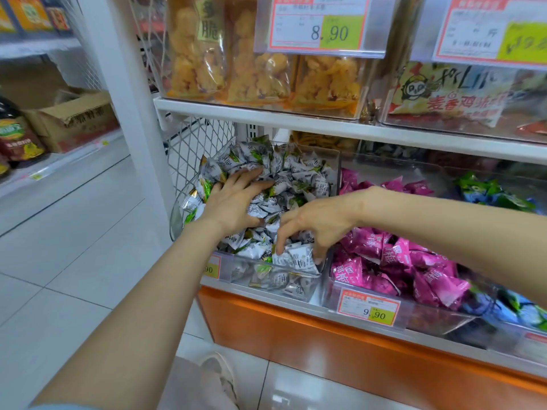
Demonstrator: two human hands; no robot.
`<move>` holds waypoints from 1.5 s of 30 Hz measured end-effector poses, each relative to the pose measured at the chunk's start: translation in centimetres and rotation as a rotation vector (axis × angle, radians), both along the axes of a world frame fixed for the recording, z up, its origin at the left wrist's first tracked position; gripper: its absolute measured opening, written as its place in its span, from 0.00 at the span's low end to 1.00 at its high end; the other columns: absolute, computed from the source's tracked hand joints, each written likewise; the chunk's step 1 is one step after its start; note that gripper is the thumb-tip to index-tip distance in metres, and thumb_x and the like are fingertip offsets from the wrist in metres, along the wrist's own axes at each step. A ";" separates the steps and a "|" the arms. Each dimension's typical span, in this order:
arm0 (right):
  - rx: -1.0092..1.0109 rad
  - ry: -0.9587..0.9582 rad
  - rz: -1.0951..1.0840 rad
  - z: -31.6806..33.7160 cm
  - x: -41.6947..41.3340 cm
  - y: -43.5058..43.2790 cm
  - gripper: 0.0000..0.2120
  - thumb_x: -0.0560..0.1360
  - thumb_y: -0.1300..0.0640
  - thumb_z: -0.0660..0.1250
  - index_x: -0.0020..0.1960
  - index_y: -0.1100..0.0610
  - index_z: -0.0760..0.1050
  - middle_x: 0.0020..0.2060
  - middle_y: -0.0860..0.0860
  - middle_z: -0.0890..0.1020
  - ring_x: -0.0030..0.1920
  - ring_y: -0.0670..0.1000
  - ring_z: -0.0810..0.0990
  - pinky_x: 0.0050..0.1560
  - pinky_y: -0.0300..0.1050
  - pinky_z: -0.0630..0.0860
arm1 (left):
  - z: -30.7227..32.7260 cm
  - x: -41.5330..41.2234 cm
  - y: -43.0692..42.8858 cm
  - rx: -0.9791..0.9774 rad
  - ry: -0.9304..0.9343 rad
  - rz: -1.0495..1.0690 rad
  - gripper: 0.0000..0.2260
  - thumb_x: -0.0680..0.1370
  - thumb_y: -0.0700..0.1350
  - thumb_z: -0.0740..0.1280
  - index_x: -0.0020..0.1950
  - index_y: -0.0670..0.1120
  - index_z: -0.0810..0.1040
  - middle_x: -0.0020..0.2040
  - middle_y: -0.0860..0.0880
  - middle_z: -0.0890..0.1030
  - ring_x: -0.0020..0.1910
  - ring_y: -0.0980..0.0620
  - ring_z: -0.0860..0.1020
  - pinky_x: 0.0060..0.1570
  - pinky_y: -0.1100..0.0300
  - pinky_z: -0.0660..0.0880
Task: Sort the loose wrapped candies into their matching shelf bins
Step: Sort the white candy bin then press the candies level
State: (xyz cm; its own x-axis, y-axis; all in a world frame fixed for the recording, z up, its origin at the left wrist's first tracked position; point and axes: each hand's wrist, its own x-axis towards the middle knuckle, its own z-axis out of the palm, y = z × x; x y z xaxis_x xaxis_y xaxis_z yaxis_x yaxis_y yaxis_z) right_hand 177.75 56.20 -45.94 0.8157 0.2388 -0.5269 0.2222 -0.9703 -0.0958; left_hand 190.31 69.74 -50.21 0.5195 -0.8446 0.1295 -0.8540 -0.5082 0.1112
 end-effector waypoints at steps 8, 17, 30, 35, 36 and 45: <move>0.237 0.007 -0.266 0.6 0.7 -2.4 0.24 0.68 0.63 0.73 0.60 0.45 0.75 0.66 0.44 0.70 0.69 0.49 0.64 0.72 0.53 0.58 | -0.3 0.2 0.4 -0.033 0.012 -0.031 0.36 0.72 0.54 0.70 0.75 0.58 0.55 0.77 0.57 0.49 0.75 0.52 0.47 0.70 0.46 0.53; 0.150 -0.055 -0.173 0.7 0.3 -1.9 0.31 0.71 0.71 0.64 0.67 0.46 0.71 0.65 0.46 0.70 0.67 0.49 0.66 0.67 0.42 0.63 | 0.3 -0.7 0.9 0.022 -0.034 -0.051 0.38 0.71 0.55 0.71 0.75 0.54 0.55 0.77 0.54 0.51 0.75 0.52 0.50 0.71 0.50 0.52; -0.342 -0.028 0.279 -1.5 0.7 2.3 0.30 0.73 0.55 0.64 0.72 0.39 0.59 0.74 0.43 0.56 0.70 0.53 0.58 0.69 0.55 0.52 | 0.1 -0.8 1.9 0.054 -0.246 -0.044 0.32 0.72 0.61 0.66 0.74 0.61 0.58 0.77 0.50 0.50 0.76 0.47 0.44 0.71 0.45 0.41; -0.136 -0.039 0.212 0.1 0.6 -0.1 0.20 0.73 0.58 0.65 0.63 0.44 0.73 0.67 0.42 0.70 0.67 0.48 0.66 0.70 0.54 0.59 | -0.4 -0.7 2.1 0.041 -0.263 -0.022 0.30 0.73 0.60 0.65 0.73 0.62 0.59 0.77 0.50 0.51 0.76 0.46 0.46 0.71 0.44 0.44; -0.085 -0.031 0.183 0.4 0.4 -0.7 0.19 0.73 0.59 0.65 0.61 0.45 0.75 0.67 0.42 0.70 0.66 0.47 0.67 0.69 0.50 0.61 | -0.4 -0.7 2.2 0.042 -0.268 -0.018 0.30 0.73 0.61 0.65 0.73 0.63 0.59 0.77 0.50 0.51 0.76 0.46 0.46 0.70 0.43 0.44; 0.197 -0.097 -0.004 -0.4 -0.7 -3.1 0.18 0.72 0.49 0.57 0.55 0.50 0.81 0.67 0.41 0.72 0.59 0.33 0.65 0.63 0.33 0.60 | 0.7 -0.7 2.7 -0.042 -0.260 -0.047 0.38 0.67 0.64 0.69 0.74 0.59 0.59 0.76 0.47 0.55 0.74 0.46 0.51 0.68 0.49 0.45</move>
State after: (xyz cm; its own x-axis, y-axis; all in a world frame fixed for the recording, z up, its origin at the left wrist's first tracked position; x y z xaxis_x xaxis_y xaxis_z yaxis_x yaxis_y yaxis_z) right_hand 177.02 53.06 -46.33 0.8613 0.3264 -0.3893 0.2363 -0.9357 -0.2619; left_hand 189.65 72.47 -49.47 0.4248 -0.8579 0.2892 -0.8790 -0.4672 -0.0949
